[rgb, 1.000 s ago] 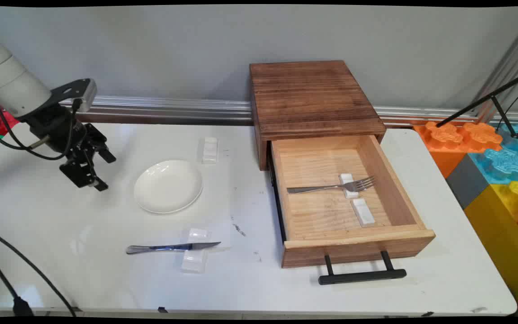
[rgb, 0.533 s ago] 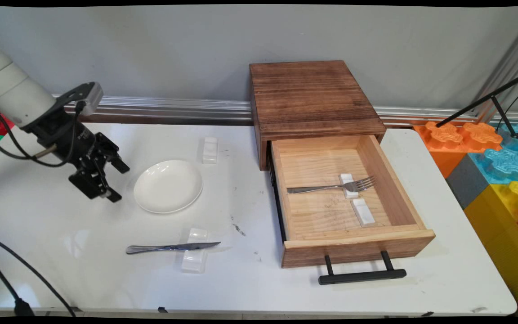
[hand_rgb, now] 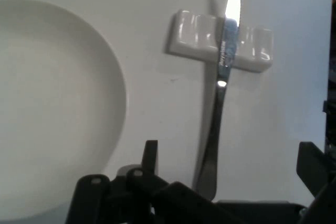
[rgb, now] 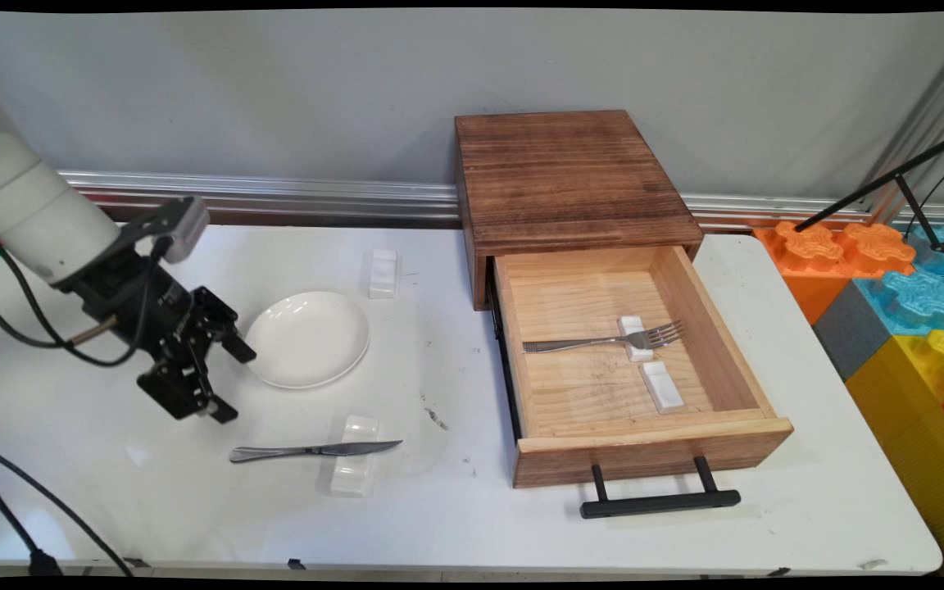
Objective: Pick up the knife from the right of the white plate
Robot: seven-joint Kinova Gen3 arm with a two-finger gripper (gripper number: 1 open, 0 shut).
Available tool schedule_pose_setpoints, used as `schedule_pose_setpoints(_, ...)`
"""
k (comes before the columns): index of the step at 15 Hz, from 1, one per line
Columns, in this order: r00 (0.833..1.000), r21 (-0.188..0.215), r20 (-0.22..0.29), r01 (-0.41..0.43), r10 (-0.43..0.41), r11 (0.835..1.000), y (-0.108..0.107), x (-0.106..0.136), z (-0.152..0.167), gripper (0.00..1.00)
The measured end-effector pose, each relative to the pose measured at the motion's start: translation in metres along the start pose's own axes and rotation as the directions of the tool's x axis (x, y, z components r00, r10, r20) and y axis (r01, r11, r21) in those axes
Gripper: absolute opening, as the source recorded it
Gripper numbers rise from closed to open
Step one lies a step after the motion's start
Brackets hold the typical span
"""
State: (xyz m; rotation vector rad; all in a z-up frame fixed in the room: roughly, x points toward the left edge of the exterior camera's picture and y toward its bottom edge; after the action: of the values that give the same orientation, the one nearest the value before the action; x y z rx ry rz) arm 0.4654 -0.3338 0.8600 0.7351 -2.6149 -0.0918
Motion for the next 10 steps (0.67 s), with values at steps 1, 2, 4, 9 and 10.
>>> schedule_pose_setpoints(1, 1.000, -0.003, 0.008, -0.008, 0.008, 1.000, 0.004, 0.002, 0.006, 1.00)
schedule_pose_setpoints(2, 1.000, -0.005, 0.015, -0.017, 0.017, 1.000, 0.007, 0.003, 0.011, 1.00)
schedule_pose_setpoints(4, 0.999, -0.008, 0.022, -0.031, 0.032, 0.999, 0.012, 0.007, 0.021, 1.00)
schedule_pose_setpoints(9, 0.998, -0.010, 0.027, -0.048, 0.049, 0.999, 0.019, 0.014, 0.041, 1.00)
schedule_pose_setpoints(10, 0.998, -0.011, 0.027, -0.053, 0.054, 0.999, 0.020, 0.015, 0.046, 1.00)
